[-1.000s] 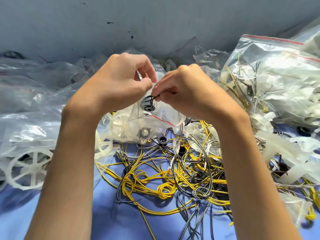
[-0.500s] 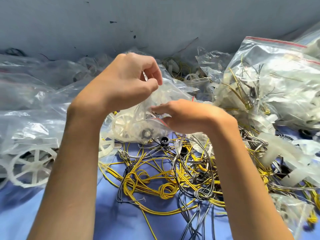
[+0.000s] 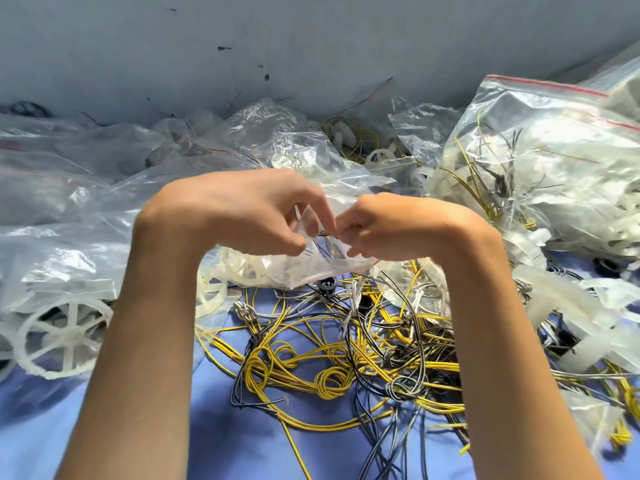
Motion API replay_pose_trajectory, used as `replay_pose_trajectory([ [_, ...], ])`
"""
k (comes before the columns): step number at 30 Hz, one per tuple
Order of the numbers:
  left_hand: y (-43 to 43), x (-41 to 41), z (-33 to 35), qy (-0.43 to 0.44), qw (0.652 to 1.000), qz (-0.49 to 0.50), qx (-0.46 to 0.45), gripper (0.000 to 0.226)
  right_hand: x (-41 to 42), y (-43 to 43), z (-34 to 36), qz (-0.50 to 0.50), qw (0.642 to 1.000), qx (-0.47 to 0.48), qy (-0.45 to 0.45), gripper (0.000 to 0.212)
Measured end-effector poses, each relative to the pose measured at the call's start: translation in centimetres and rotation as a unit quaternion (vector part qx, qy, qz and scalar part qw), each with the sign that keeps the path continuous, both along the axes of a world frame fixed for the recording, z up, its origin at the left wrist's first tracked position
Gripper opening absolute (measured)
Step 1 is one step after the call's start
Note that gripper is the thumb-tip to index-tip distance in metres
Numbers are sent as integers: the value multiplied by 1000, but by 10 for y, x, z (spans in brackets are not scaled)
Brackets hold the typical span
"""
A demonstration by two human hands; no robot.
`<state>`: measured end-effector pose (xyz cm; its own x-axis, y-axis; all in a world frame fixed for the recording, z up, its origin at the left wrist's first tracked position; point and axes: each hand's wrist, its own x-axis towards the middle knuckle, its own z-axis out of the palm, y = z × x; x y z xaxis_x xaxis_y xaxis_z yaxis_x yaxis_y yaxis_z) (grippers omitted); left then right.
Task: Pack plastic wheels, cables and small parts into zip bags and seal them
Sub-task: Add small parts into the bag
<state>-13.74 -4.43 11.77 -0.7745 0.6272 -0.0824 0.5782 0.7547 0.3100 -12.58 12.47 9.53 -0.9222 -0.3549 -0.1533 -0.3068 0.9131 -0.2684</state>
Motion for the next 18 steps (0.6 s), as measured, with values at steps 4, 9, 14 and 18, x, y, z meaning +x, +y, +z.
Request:
replay_pose_trajectory([
  [4,-2,-1,-1,4,1000,3,-5,38,-2,5,0,5,1000,-23,7,34],
  [9,-4,-3,0,32,999,8,22,37,0,3,3,-3,998,-57,30,36],
  [14,-3,-4,-1,98,990,46,88,44,0,4,5,-22,993,-75,93,38],
  [18,-2,-9,1,194,957,115,183,51,2,7,10,-24,984,-128,125,26],
])
